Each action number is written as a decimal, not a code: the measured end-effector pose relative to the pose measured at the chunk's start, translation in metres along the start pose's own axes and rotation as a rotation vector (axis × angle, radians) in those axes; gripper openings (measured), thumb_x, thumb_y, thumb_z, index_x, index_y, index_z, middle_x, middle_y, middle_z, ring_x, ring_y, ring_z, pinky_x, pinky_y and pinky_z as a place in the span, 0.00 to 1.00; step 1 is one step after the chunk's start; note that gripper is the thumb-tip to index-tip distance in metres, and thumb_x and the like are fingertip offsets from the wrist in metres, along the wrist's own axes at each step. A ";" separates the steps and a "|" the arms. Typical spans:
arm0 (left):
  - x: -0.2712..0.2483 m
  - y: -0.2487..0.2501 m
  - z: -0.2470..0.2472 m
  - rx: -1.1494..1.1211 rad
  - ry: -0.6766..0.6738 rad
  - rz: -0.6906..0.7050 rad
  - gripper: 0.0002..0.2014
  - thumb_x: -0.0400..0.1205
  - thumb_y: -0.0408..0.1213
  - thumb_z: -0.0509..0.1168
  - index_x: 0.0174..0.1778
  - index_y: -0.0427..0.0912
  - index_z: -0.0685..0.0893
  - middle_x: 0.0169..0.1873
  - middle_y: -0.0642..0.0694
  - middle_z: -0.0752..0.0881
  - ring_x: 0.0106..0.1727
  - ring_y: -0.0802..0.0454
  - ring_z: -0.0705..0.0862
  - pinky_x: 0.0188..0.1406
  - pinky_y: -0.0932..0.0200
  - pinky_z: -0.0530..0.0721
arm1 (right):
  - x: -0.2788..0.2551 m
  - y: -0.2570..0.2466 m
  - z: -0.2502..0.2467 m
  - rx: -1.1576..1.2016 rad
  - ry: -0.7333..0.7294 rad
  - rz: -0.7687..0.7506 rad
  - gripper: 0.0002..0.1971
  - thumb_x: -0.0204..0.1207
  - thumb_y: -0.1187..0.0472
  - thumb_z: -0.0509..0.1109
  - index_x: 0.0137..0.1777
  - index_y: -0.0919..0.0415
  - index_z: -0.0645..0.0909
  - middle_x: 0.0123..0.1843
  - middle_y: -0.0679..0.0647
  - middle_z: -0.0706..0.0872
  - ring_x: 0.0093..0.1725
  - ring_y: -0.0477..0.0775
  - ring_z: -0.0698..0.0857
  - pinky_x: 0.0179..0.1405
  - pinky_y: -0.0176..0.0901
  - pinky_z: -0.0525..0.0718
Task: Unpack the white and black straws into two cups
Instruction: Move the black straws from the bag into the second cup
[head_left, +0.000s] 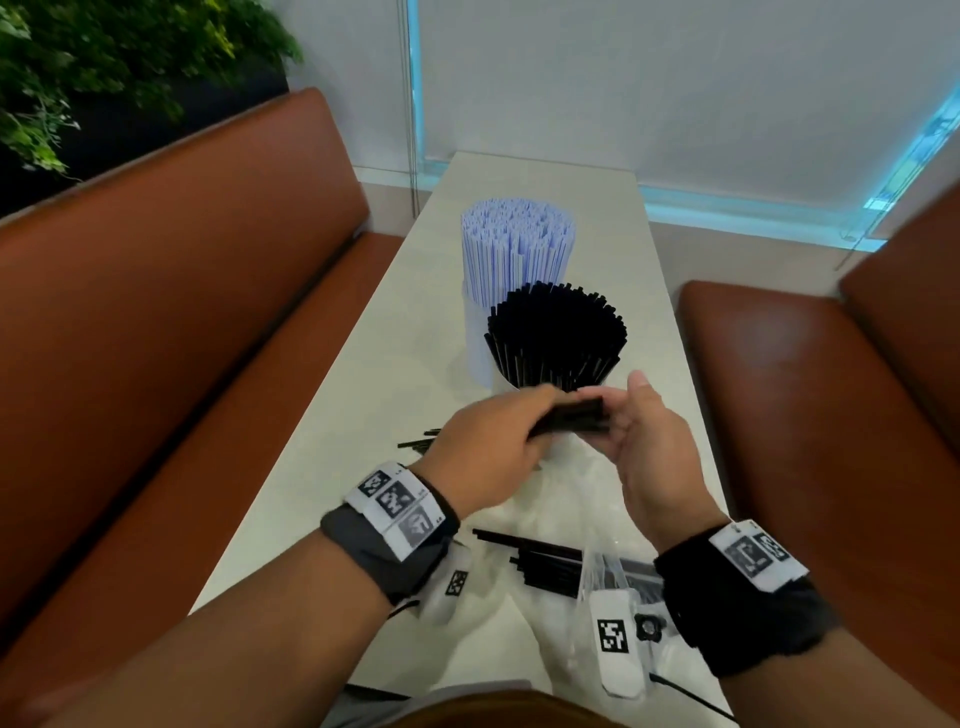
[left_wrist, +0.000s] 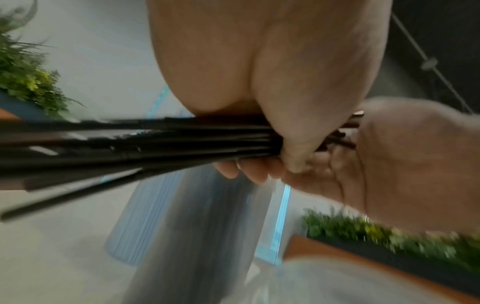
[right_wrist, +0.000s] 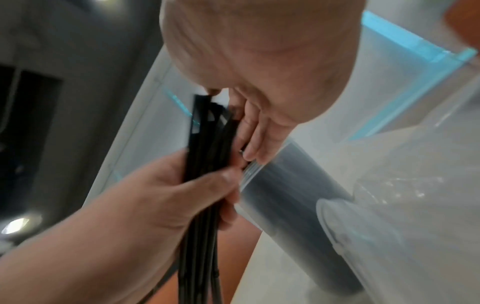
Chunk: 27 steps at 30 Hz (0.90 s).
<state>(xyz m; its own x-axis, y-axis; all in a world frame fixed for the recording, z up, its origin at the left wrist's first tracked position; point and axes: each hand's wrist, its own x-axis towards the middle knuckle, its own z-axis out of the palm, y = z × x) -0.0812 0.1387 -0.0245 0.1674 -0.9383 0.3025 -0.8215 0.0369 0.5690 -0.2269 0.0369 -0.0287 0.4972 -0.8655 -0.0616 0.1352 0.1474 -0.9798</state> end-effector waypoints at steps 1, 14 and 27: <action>0.003 0.007 -0.009 -0.190 0.054 -0.030 0.09 0.86 0.44 0.65 0.61 0.60 0.78 0.47 0.53 0.88 0.48 0.49 0.87 0.44 0.53 0.83 | 0.002 -0.001 -0.003 0.032 -0.006 0.077 0.26 0.89 0.45 0.57 0.51 0.64 0.90 0.52 0.65 0.93 0.57 0.64 0.91 0.57 0.54 0.87; 0.039 0.060 -0.030 -1.139 0.419 -0.065 0.07 0.82 0.43 0.70 0.39 0.55 0.82 0.30 0.49 0.83 0.38 0.47 0.83 0.58 0.36 0.83 | -0.002 -0.009 0.006 0.432 -0.050 0.416 0.30 0.90 0.45 0.53 0.71 0.73 0.81 0.61 0.71 0.88 0.61 0.69 0.88 0.65 0.63 0.85; 0.034 0.049 -0.026 -1.204 0.417 -0.218 0.04 0.82 0.36 0.70 0.43 0.44 0.81 0.32 0.45 0.84 0.37 0.46 0.85 0.47 0.49 0.86 | -0.014 -0.007 0.013 -0.661 -0.356 -0.176 0.21 0.66 0.34 0.75 0.51 0.46 0.83 0.44 0.50 0.91 0.45 0.53 0.90 0.51 0.60 0.88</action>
<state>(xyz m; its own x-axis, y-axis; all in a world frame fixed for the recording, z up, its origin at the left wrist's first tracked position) -0.1019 0.1181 0.0336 0.5703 -0.7948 0.2076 0.2123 0.3868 0.8974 -0.2237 0.0539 -0.0186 0.7766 -0.6270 0.0606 -0.2471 -0.3917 -0.8863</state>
